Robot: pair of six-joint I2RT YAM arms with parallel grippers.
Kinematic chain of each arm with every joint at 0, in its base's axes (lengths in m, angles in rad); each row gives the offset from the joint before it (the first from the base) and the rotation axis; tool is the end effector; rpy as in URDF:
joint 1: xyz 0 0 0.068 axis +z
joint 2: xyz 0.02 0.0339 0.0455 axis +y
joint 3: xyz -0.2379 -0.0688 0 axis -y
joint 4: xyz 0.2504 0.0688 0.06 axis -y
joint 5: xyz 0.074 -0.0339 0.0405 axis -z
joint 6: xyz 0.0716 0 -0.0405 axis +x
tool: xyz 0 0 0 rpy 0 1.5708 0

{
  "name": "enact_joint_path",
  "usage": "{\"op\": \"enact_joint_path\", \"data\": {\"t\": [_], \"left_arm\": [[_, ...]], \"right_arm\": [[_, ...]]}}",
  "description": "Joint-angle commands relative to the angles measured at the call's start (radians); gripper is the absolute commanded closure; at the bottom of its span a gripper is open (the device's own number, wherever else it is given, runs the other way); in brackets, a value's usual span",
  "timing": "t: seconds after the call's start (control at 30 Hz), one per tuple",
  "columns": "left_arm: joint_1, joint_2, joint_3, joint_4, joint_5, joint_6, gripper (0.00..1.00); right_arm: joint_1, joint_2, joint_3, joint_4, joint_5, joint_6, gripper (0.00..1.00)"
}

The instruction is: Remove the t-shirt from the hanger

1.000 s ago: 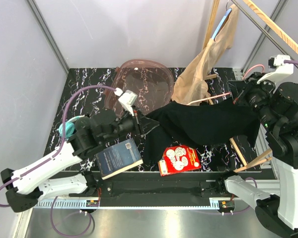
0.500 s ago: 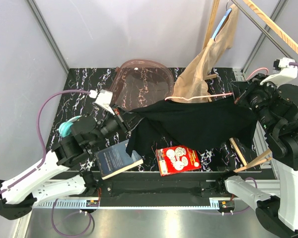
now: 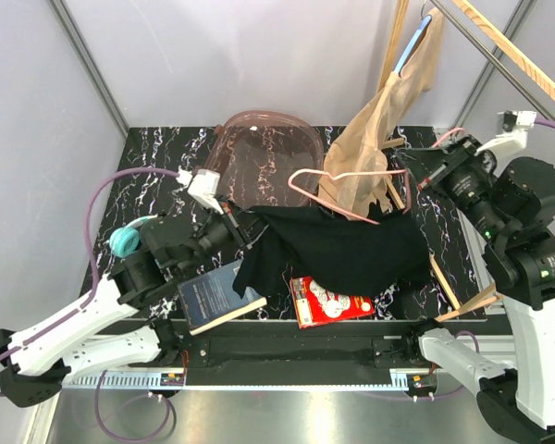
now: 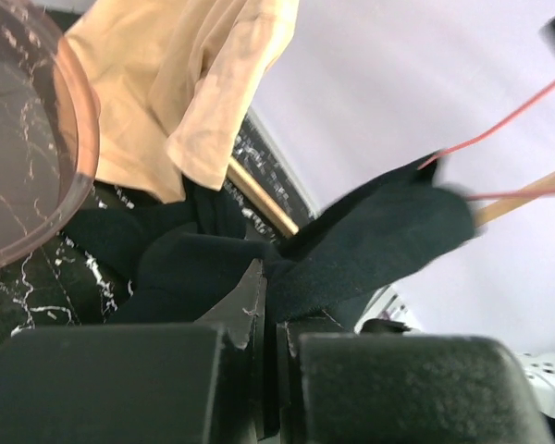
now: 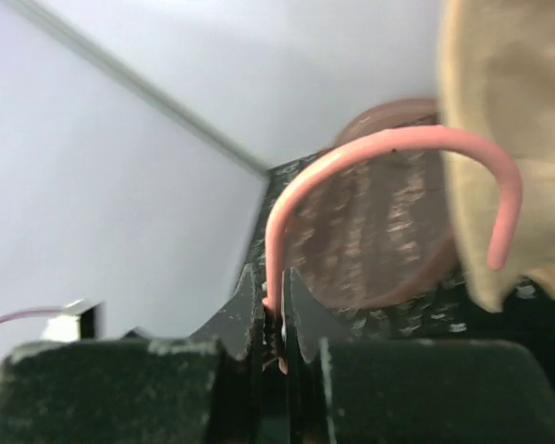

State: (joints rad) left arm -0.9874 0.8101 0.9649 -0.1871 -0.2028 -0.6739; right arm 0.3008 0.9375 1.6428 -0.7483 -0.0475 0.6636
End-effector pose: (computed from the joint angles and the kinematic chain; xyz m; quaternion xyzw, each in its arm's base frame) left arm 0.1432 -0.1909 0.3791 0.0420 0.7170 -0.4619 0.5204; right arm 0.1674 0.0555 0.5070 0.1141 0.7131 0.3359 0.6047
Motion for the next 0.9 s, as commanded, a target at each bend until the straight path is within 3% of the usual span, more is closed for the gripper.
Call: {"op": "enact_joint_path", "data": {"t": [0.0,0.13,0.23,0.3,0.4,0.47,0.6,0.73,0.87], "left_arm": [[0.003,0.056,0.063,0.098,0.02,-0.003,1.0],[0.033,0.132,0.136,0.135,0.074,0.0,1.0],[0.081,0.24,0.269,0.15,0.152,0.019,1.0],[0.107,0.349,0.365,0.156,0.2,0.03,1.0],[0.118,0.53,0.683,0.137,0.311,0.056,1.0],[0.119,0.622,0.815,0.124,0.373,0.062,1.0],[0.119,0.84,1.175,0.144,0.492,-0.001,1.0],[0.11,1.084,1.38,0.315,0.652,-0.119,1.0],[0.093,1.221,1.482,0.376,0.663,-0.209,1.0]], "right_arm": [[0.0,0.015,-0.041,0.252,-0.261,0.229,1.0],[0.001,0.034,-0.017,0.322,-0.405,0.284,1.0],[0.0,0.014,0.026,0.3,-0.402,0.262,1.0],[0.0,-0.012,0.07,0.238,-0.374,0.229,1.0],[0.0,-0.054,0.132,0.155,-0.296,0.191,1.0],[0.0,-0.074,0.161,0.121,-0.232,0.173,1.0],[0.0,-0.121,0.245,0.052,-0.126,0.145,1.0],[0.001,-0.164,0.276,0.049,-0.037,0.13,1.0],[0.0,-0.204,0.285,0.041,-0.003,0.111,1.0]]}}
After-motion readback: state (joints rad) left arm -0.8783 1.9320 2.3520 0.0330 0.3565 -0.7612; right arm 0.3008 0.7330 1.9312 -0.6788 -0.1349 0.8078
